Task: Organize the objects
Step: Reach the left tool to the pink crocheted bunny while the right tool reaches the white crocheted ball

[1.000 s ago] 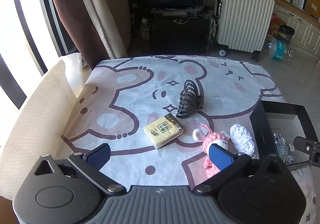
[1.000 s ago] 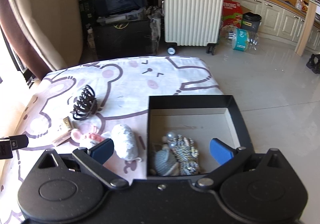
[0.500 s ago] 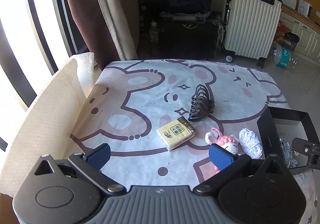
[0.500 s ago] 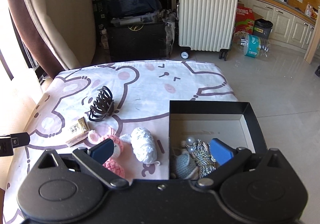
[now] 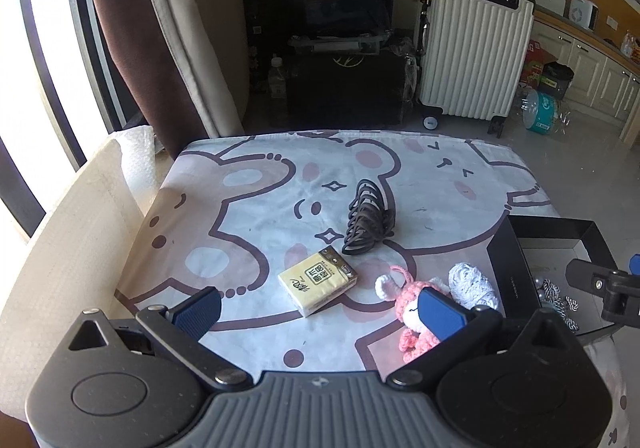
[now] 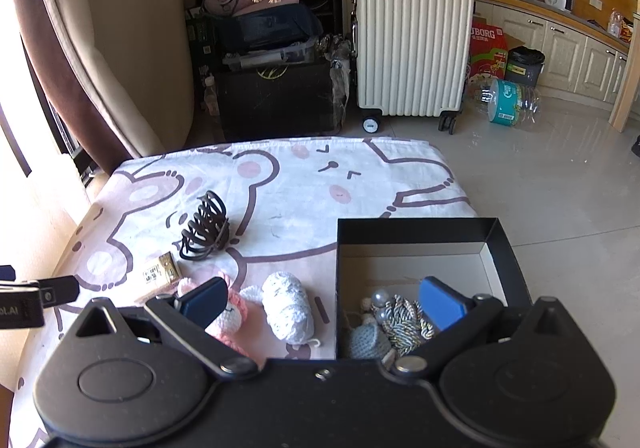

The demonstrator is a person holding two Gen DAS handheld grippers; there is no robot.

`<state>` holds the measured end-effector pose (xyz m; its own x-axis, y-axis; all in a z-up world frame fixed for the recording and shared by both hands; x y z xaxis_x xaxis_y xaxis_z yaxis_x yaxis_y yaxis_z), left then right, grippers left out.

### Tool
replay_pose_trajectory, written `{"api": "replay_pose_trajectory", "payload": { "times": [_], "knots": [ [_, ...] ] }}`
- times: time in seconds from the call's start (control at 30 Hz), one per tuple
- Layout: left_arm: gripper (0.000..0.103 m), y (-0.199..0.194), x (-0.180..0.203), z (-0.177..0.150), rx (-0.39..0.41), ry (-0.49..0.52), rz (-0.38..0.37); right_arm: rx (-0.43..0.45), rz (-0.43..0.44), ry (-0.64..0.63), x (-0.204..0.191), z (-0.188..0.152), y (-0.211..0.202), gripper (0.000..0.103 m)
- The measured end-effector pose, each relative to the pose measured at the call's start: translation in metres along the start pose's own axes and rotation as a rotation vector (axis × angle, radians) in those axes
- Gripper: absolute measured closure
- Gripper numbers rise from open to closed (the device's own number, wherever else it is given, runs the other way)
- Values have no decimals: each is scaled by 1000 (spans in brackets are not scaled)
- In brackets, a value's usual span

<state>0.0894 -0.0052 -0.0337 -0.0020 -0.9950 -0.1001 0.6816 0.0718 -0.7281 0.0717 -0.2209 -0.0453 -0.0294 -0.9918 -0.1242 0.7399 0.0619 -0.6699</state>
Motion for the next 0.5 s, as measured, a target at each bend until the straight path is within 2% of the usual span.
{"api": "replay_pose_trajectory", "payload": {
  "times": [0.13, 0.2, 0.37, 0.5],
  "knots": [
    [2, 6, 12, 1, -10, 7, -20, 29, 10, 5, 3, 1, -2, 0],
    [6, 10, 16, 1, -24, 3, -35, 31, 10, -2, 4, 2, -1, 0],
    [11, 25, 24, -1, -76, -28, -77, 38, 49, -31, 6, 3, 2, 0],
    [15, 39, 30, -5, -135, -71, -134, 40, 41, -51, 9, 7, 6, 0]
  ]
}}
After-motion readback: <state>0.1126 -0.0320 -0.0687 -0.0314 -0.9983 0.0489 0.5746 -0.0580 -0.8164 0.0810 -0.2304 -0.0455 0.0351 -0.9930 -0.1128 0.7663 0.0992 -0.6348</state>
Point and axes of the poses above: each gripper's, at about its wrist camera, not at the fingertips, and y roughly the way its jaws point, x to its right, z to its top, the point moved 2 cm from there along y, roughly the way its jaws point, and after that the axes turned 6 degrees about z, right-handed, at the moved point
